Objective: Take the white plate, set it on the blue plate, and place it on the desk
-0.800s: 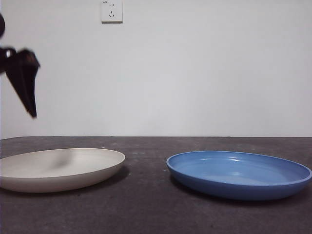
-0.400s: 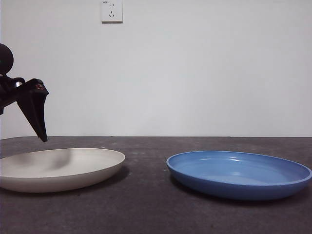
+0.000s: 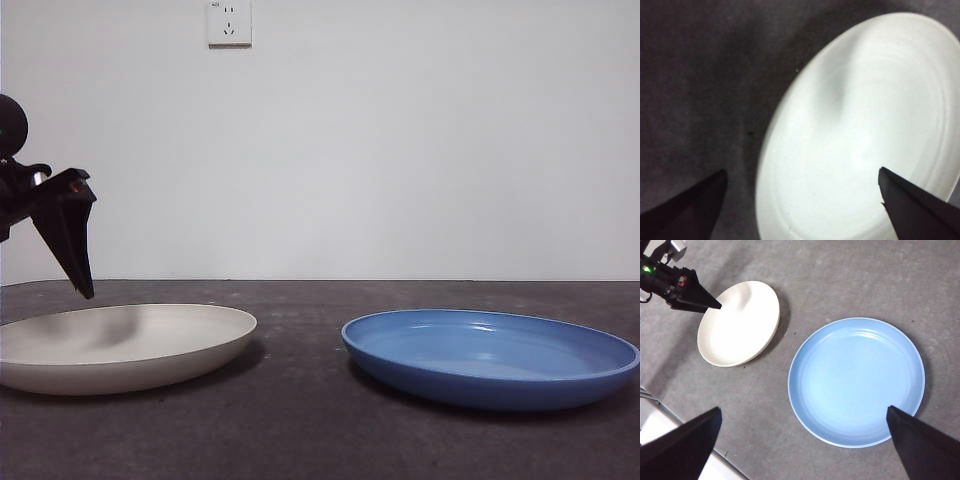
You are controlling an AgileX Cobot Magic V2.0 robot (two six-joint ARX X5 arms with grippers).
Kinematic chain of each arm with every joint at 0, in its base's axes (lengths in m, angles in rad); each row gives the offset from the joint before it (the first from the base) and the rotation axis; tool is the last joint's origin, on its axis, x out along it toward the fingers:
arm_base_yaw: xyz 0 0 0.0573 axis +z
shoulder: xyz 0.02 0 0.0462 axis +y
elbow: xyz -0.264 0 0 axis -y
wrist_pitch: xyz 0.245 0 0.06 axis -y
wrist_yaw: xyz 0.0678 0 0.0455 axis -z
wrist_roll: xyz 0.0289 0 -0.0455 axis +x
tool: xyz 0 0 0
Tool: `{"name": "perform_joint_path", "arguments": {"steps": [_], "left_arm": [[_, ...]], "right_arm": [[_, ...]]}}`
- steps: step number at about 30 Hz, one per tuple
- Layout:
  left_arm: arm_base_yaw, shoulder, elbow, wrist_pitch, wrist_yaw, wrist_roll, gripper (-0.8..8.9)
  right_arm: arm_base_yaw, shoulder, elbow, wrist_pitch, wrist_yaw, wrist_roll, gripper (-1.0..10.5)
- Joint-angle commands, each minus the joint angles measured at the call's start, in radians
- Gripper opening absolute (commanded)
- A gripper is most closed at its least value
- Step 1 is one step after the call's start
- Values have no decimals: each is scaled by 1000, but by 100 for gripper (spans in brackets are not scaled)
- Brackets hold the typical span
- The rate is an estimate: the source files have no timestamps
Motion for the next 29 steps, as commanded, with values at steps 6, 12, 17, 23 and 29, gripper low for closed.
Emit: {"name": "perform_joint_path", "arguments": {"steps": [6, 12, 17, 23, 29], "left_arm": [[2, 39, 21, 23, 2, 17, 270], [2, 48, 21, 21, 1, 17, 160], [2, 50, 21, 23, 1, 17, 7], [2, 49, 24, 20, 1, 14, 7], [-9, 49, 79, -21, 3, -26, 8]], "right_arm": [[4, 4, 20, 8, 0, -11, 582], [4, 4, 20, 6, 0, -11, 582], [4, 4, 20, 12, 1, -11, 582], [4, -5, 24, 15, 20, -6, 581], [3, -40, 79, -53, 100, -5, 581]]}}
